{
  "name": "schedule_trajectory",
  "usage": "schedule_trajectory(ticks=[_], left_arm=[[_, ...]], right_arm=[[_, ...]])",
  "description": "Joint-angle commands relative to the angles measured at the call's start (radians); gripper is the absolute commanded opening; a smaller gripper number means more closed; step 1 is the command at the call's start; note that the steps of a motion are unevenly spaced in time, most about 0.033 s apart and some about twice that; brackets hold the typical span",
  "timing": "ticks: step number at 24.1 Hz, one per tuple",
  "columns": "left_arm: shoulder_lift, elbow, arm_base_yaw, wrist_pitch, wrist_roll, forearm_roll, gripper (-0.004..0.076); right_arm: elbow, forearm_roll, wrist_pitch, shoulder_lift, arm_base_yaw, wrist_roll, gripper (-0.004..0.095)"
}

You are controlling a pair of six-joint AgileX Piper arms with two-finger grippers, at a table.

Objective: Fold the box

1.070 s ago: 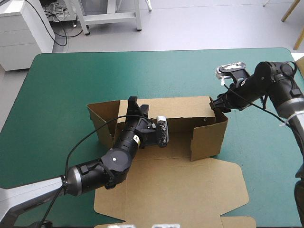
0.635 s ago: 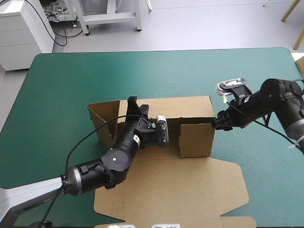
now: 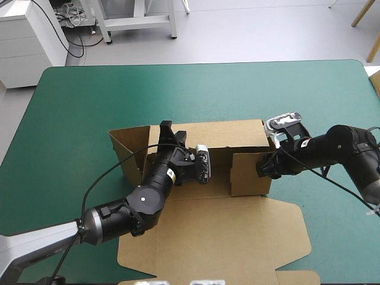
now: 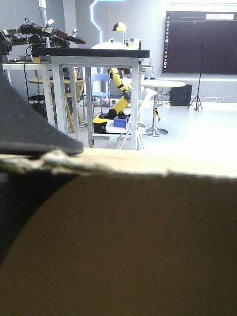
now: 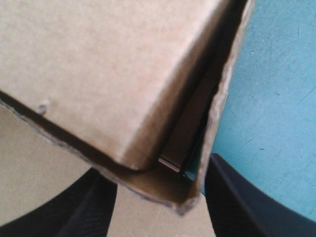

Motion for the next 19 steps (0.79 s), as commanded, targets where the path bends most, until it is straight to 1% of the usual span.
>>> schedule_trajectory(ticks=[1, 3, 6, 8, 10, 14, 17, 19], left_arm=[[-0.028, -0.021, -0.007, -0.031, -0.021, 0.027, -0.0008], [-0.028, -0.021, -0.007, -0.036, -0.021, 0.026, -0.0008], [-0.028, -0.021, -0.007, -0.040, -0.021, 0.026, -0.0008], [-0.028, -0.021, -0.007, -0.041, -0.021, 0.026, -0.0008], [-0.028, -0.021, -0.007, -0.041, -0.021, 0.026, -0.0008], [-0.028, -0.021, -0.007, -0.041, -0.021, 0.026, -0.0008], [-0.028, -0.021, -0.007, -0.043, -0.021, 0.026, -0.0008], [-0.028, -0.021, -0.007, -0.043, -0.021, 0.026, -0.0008]], right_arm=[[-0.013, 0.023, -0.097, -0.029, 0.021, 0.036, 0.0482], [0.004, -0.012, -0.159, -0.029, 0.056, 0.078, 0.0453], [0.047, -0.155, -0.206, -0.035, 0.136, 0.222, 0.0442], [0.084, -0.262, -0.299, -0.057, 0.204, 0.350, 0.0442], [0.098, -0.309, -0.339, -0.071, 0.236, 0.420, 0.0442], [0.129, -0.441, -0.389, -0.107, 0.302, 0.576, 0.0441], [0.145, -0.541, -0.397, -0.122, 0.332, 0.693, 0.0432], [0.155, -0.580, -0.403, -0.127, 0.348, 0.740, 0.0409]])
